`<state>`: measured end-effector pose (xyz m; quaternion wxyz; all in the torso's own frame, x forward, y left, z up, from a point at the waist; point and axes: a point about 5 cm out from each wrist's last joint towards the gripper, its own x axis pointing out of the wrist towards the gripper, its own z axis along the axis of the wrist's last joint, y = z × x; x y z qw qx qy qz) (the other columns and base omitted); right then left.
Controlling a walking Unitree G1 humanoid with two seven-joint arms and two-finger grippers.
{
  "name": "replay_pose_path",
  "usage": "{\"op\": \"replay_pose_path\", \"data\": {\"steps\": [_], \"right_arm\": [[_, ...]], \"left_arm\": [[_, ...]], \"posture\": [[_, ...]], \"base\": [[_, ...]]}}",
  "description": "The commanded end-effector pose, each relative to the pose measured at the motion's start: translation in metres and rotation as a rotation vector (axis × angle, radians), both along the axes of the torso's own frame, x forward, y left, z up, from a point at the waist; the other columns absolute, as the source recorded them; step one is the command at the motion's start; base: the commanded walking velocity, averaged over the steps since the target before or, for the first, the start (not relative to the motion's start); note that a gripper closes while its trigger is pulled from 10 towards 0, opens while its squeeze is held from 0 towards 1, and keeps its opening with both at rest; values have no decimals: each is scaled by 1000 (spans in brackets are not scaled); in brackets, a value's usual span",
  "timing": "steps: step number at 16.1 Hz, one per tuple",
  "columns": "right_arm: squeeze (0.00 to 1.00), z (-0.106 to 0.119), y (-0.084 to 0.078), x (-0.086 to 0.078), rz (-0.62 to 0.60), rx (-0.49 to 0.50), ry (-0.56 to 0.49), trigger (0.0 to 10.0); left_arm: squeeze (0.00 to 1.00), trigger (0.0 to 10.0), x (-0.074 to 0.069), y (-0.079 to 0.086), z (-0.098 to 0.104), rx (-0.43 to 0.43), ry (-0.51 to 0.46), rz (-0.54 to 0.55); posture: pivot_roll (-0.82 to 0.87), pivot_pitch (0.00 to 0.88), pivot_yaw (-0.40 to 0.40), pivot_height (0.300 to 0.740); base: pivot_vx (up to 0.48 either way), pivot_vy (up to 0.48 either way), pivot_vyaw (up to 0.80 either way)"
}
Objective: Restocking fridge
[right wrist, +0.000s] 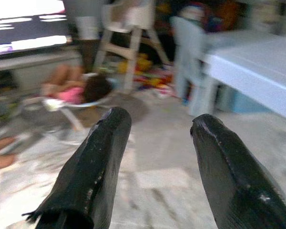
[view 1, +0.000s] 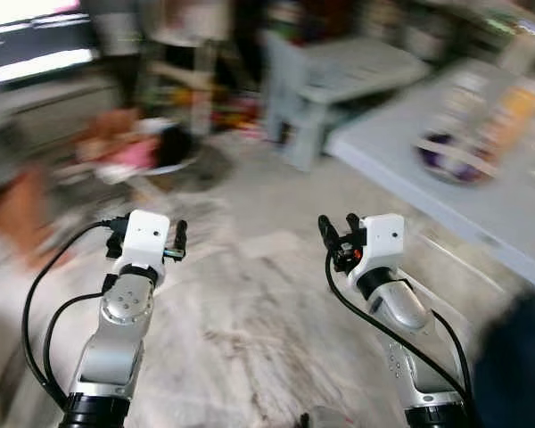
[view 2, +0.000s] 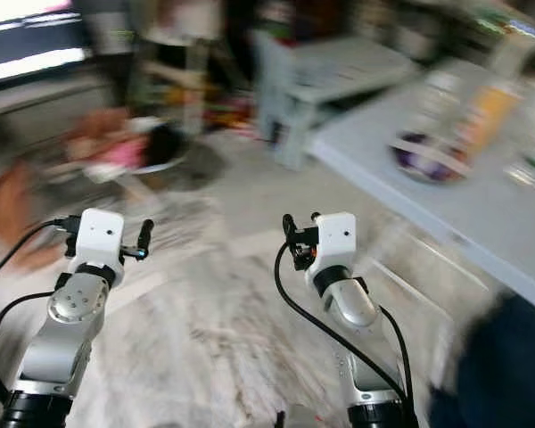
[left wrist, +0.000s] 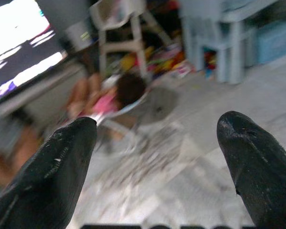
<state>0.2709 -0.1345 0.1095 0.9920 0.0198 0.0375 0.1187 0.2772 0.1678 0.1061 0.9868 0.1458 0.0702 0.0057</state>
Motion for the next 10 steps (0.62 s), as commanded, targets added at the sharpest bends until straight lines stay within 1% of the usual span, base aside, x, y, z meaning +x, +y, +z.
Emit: {"op": "replay_pose_path", "data": {"steps": [1,5,6,7,8,9,10], "right_arm": [[0,4,-7,1,-32,-6,-13,10000],[0,4,-8,1,-53,13,-6,10000],[0,4,-8,1,-56,14,-7,10000],[0,4,-8,1,-63,16,-10,10000],[0,5,-8,1,-68,18,-14,10000],[0,6,-10,0,-81,27,-28,10000],[0,11,-13,-3,-109,39,-64,10000]], "left_arm": [[0,10000,3,-11,4,-6,-23,-36],[0,10000,4,-14,5,3,-41,-67],[0,10000,5,-16,8,-15,-52,-78],[0,10000,5,-21,11,-48,-77,-110],[0,10000,5,-24,14,-62,-97,-135],[0,10000,4,-25,15,-79,-119,-144],[0,10000,2,-20,15,-71,-145,-125]], "posture": [[26,35,2,740],[28,36,7,740],[29,36,8,740],[30,35,11,740],[30,34,12,740],[31,31,14,740],[39,31,18,740]], "base": [[266,401,-800],[273,396,-800],[285,386,-800],[285,386,-800],[289,382,-800],[285,386,-800],[289,382,-800]]}}
